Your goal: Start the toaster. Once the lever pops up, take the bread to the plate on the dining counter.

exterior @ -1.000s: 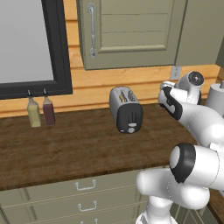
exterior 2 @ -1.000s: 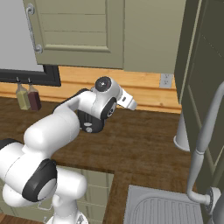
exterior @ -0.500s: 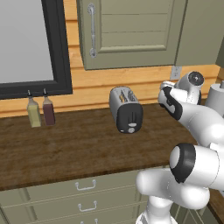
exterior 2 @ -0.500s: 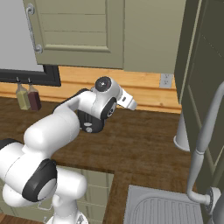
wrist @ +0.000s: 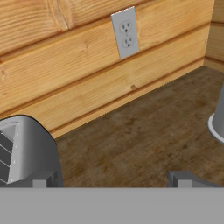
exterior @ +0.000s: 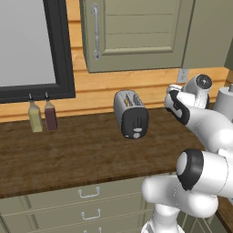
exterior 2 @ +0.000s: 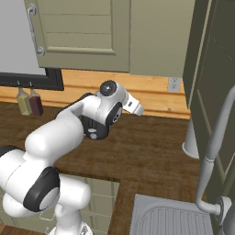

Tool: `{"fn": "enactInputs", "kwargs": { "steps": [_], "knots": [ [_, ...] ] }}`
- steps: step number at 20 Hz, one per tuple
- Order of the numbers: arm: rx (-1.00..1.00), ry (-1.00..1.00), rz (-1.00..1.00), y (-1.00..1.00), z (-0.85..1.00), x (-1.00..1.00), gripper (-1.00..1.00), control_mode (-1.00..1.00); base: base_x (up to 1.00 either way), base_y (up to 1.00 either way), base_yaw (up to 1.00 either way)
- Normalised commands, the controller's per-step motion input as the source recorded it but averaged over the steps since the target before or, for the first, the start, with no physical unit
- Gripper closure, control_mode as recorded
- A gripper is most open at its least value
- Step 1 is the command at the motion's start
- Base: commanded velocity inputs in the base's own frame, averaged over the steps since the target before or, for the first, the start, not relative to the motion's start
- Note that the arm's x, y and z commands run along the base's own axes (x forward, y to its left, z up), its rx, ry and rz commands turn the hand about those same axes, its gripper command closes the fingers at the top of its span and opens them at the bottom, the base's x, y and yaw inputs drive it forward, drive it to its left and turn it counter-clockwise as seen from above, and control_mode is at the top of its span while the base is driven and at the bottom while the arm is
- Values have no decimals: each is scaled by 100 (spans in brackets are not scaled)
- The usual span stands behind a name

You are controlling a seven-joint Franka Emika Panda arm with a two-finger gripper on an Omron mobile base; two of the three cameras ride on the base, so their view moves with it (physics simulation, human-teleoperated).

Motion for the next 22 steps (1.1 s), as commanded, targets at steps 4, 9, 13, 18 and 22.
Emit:
{"fn": "enactInputs", "kwargs": {
  "steps": [4, 9, 13, 18, 22],
  "knots": [
    [0, 0, 0, 0, 0, 0, -100, -100, 0, 0, 0],
    [0, 0, 0, 0, 0, 0, -100, -100, 0, 0, 0],
    [0, 0, 0, 0, 0, 0, -100, -100, 0, 0, 0],
    [0, 0, 0, 0, 0, 0, -100, -100, 0, 0, 0],
    [0, 0, 0, 0, 0, 0, -100, -100, 0, 0, 0]
  ]
}}
